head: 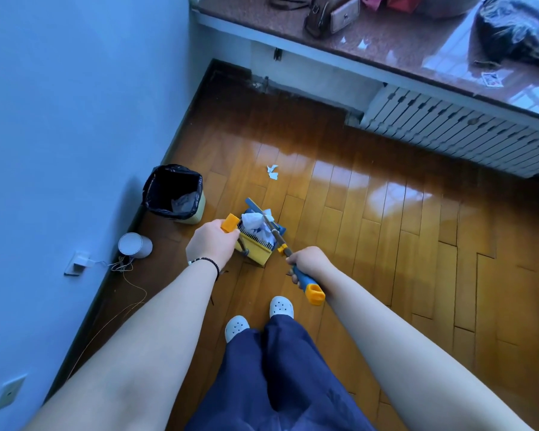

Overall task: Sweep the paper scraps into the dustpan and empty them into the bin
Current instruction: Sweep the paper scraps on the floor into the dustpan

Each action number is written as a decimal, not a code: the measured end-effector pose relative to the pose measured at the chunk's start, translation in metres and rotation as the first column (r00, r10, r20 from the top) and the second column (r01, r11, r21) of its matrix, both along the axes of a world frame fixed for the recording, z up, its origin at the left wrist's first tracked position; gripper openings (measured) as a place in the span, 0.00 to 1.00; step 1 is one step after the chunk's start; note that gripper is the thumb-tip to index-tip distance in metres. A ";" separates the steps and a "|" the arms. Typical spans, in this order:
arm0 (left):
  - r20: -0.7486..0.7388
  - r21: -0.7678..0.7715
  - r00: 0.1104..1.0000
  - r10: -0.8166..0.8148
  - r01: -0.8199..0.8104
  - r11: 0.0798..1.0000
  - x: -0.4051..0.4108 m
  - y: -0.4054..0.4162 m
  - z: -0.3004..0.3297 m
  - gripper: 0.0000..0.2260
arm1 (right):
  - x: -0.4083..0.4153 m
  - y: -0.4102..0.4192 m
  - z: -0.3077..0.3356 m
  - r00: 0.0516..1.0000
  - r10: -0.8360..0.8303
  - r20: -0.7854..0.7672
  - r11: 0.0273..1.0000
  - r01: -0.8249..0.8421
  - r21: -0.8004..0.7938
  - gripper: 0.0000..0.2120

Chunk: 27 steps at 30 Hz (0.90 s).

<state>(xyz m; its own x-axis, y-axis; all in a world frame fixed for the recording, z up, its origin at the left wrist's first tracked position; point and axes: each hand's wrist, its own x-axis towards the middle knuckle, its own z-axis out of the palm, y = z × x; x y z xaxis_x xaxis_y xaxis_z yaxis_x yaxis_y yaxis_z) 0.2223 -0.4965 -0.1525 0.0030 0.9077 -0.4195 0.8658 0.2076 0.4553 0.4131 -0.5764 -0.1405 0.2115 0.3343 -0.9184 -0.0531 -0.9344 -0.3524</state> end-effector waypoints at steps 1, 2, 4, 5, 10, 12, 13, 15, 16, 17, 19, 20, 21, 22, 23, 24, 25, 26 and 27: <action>0.000 0.004 1.000 -0.002 0.002 1.000 -0.003 0.000 0.000 0.12 | -0.002 -0.002 0.001 1.000 -0.003 0.000 1.000 0.003 0.001 0.03; 0.002 0.008 1.000 -0.003 0.003 1.000 -0.006 0.000 0.001 0.12 | -0.005 -0.003 0.003 1.000 -0.009 -0.002 1.000 0.009 -0.003 0.04; 0.007 0.017 1.000 -0.007 0.007 1.000 -0.010 0.002 0.002 0.13 | -0.008 -0.005 0.005 1.000 -0.027 -0.009 1.000 0.026 -0.012 0.05; 0.010 0.023 1.000 -0.009 0.009 1.000 -0.012 0.003 0.003 0.14 | -0.010 -0.005 0.006 0.999 -0.035 -0.006 0.999 0.035 -0.005 0.05; 0.010 0.034 0.999 -0.031 0.031 0.999 -0.014 0.013 0.005 0.14 | -0.013 0.002 0.009 0.998 -0.063 0.003 0.997 0.063 0.034 0.06; 0.009 0.037 0.999 -0.041 0.041 0.998 -0.013 0.018 0.004 0.14 | -0.012 0.005 0.008 0.997 -0.080 0.013 0.995 0.080 0.056 0.08; 0.011 0.042 0.999 -0.045 0.044 0.998 -0.012 0.021 0.003 0.14 | -0.010 0.008 0.008 0.996 -0.091 0.016 0.994 0.089 0.067 0.09; 0.005 0.054 0.999 -0.047 0.047 0.997 -0.007 0.028 0.003 0.15 | -0.003 0.016 0.008 0.996 -0.082 0.040 0.993 0.078 0.094 0.11; -0.001 0.061 0.999 -0.045 0.045 0.997 -0.005 0.031 0.003 0.15 | 0.001 0.020 0.008 0.996 -0.075 0.054 0.992 0.069 0.109 0.11; -0.004 0.067 0.999 -0.043 0.043 0.997 -0.002 0.035 0.003 0.16 | 0.005 0.025 0.008 0.995 -0.074 0.066 0.990 0.066 0.124 0.11; -0.008 0.068 0.999 -0.044 0.044 0.997 0.004 0.045 0.002 0.16 | 0.016 0.036 0.006 0.993 -0.090 0.070 0.987 0.080 0.140 0.12; -0.009 0.066 0.999 -0.045 0.045 0.997 0.008 0.050 0.003 0.15 | 0.022 0.044 0.005 0.993 -0.096 0.071 0.987 0.086 0.139 0.12; -0.012 0.062 0.999 -0.044 0.044 0.997 0.011 0.056 0.002 0.15 | 0.028 0.052 0.004 0.992 -0.098 0.079 0.987 0.087 0.134 0.12; -0.018 0.062 0.999 -0.038 0.039 0.997 0.016 0.064 0.002 0.14 | 0.036 0.063 0.002 0.992 -0.097 0.084 0.988 0.086 0.130 0.11; -0.023 0.060 0.999 -0.035 0.037 0.998 0.018 0.068 0.001 0.14 | 0.041 0.071 0.001 0.991 -0.100 0.088 0.988 0.088 0.131 0.11; -0.027 0.058 0.999 -0.030 0.031 0.998 0.022 0.075 0.001 0.14 | 0.048 0.082 0.000 0.991 -0.099 0.094 0.988 0.087 0.128 0.11; -0.029 0.056 0.999 -0.022 0.023 0.998 0.028 0.084 0.000 0.14 | 0.057 0.094 -0.003 0.990 -0.096 0.100 0.989 0.084 0.120 0.11; -0.033 0.056 0.999 -0.015 0.017 0.998 0.034 0.092 -0.001 0.14 | 0.065 0.107 -0.006 0.990 -0.093 0.109 0.990 0.080 0.115 0.11; -0.034 0.053 0.999 -0.010 0.012 0.999 0.040 0.100 -0.002 0.14 | 0.072 0.118 -0.008 0.989 -0.089 0.116 0.991 0.076 0.113 0.11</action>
